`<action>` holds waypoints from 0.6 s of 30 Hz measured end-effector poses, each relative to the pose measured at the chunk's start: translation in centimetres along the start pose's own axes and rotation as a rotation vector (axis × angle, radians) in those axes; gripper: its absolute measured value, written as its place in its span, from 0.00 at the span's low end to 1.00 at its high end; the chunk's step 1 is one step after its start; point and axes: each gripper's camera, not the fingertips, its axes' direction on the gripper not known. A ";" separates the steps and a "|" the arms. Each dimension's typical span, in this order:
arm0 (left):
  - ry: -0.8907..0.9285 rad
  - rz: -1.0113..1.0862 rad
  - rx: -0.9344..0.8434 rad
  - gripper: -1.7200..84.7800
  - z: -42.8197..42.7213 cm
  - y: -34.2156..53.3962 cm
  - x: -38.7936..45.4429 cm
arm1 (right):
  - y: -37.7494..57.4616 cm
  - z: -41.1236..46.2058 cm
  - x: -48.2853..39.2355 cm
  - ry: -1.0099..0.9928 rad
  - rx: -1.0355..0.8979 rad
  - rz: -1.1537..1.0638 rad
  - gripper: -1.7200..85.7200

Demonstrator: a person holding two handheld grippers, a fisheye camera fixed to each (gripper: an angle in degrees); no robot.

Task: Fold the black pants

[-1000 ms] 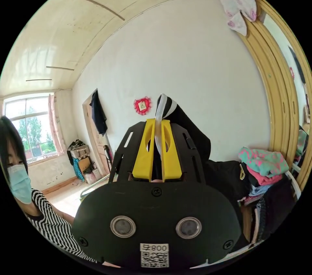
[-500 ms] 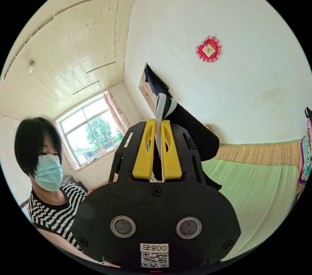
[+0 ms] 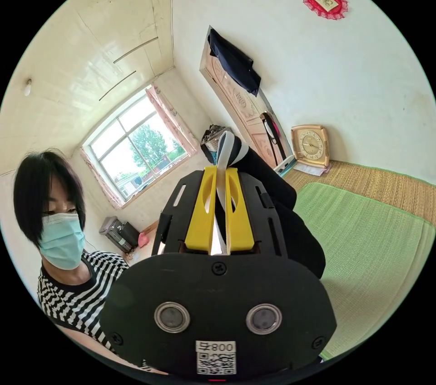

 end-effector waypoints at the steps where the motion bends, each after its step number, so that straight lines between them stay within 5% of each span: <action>1: 0.014 0.006 0.001 0.15 -0.4 -0.1 0.7 | 0.7 -0.1 0.6 0.003 0.001 0.001 0.05; 10: -0.034 -0.078 0.014 0.06 -4.4 -1.5 2.7 | 4.7 -0.8 7.6 0.040 -0.002 0.028 0.05; 18: -0.176 -0.098 0.323 0.05 -19.4 -8.3 3.1 | 2.3 -7.2 13.1 0.077 0.141 -0.008 0.05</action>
